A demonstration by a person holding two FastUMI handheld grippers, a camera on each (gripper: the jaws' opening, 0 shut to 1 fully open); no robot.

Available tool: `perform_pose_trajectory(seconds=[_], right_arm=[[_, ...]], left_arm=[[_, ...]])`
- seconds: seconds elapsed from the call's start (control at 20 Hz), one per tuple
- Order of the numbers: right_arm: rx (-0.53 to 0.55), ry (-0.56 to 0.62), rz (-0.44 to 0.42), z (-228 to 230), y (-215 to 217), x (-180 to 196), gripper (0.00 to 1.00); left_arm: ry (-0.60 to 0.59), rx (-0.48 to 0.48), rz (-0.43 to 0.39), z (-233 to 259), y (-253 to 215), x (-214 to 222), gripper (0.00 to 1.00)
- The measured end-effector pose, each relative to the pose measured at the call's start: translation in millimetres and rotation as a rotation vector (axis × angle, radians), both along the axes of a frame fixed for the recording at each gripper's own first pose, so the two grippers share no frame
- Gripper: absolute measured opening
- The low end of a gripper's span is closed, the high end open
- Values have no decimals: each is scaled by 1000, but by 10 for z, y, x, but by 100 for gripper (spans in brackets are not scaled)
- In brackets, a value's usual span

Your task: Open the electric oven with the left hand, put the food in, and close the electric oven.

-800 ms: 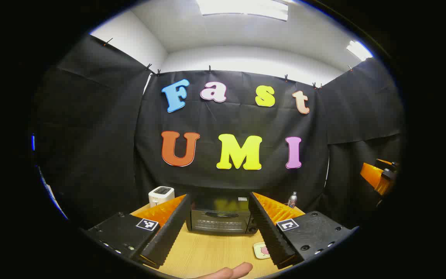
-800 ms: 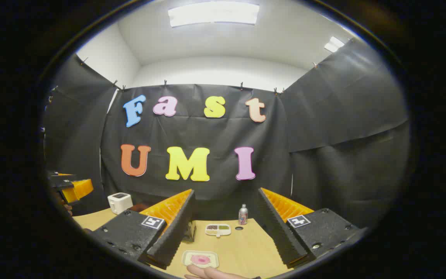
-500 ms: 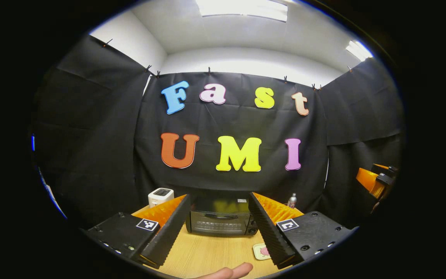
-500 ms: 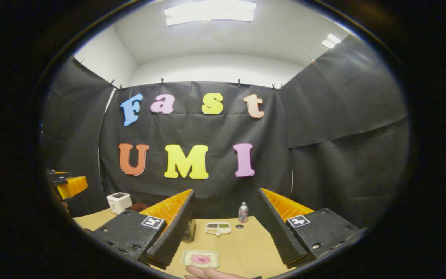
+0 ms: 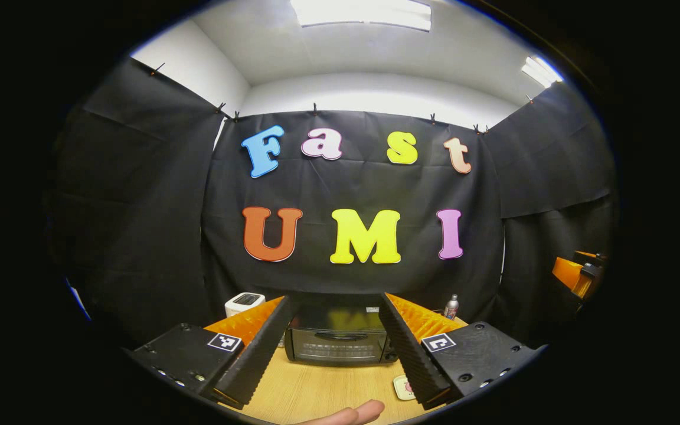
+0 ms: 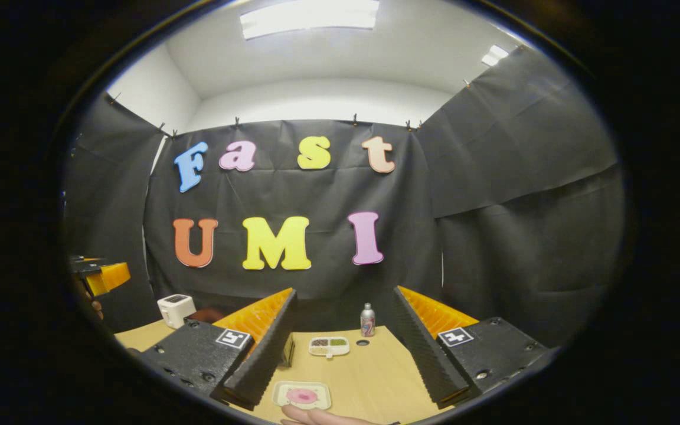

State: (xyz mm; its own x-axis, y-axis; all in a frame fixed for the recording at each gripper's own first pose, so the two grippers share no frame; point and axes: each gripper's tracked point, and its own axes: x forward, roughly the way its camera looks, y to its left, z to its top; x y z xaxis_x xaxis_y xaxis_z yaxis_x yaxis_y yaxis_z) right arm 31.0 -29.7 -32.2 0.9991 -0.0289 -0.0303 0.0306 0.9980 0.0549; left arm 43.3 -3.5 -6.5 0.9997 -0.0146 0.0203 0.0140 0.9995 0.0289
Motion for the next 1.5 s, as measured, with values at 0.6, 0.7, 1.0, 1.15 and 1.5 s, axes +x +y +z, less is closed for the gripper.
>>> perform_pose_trajectory(seconds=[0.6, 0.7, 1.0, 1.15, 1.5], right_arm=[[-20, -5, -11, -213, -325, 322, 96], [-41, -22, -15, -205, -390, 336, 96], [-76, -79, 3, -153, -508, 320, 96], [-80, -87, 38, -177, -449, 290, 96], [-44, -67, 57, -216, -402, 223, 96]], left_arm=[[89, 69, -88, -976, -401, 1518, 95], [128, 62, -89, -1217, -424, 1792, 95], [322, 9, -45, -2089, -308, 2356, 96], [396, 26, -28, -2371, -241, 2483, 95], [440, 58, -27, -2554, -194, 2551, 95]])
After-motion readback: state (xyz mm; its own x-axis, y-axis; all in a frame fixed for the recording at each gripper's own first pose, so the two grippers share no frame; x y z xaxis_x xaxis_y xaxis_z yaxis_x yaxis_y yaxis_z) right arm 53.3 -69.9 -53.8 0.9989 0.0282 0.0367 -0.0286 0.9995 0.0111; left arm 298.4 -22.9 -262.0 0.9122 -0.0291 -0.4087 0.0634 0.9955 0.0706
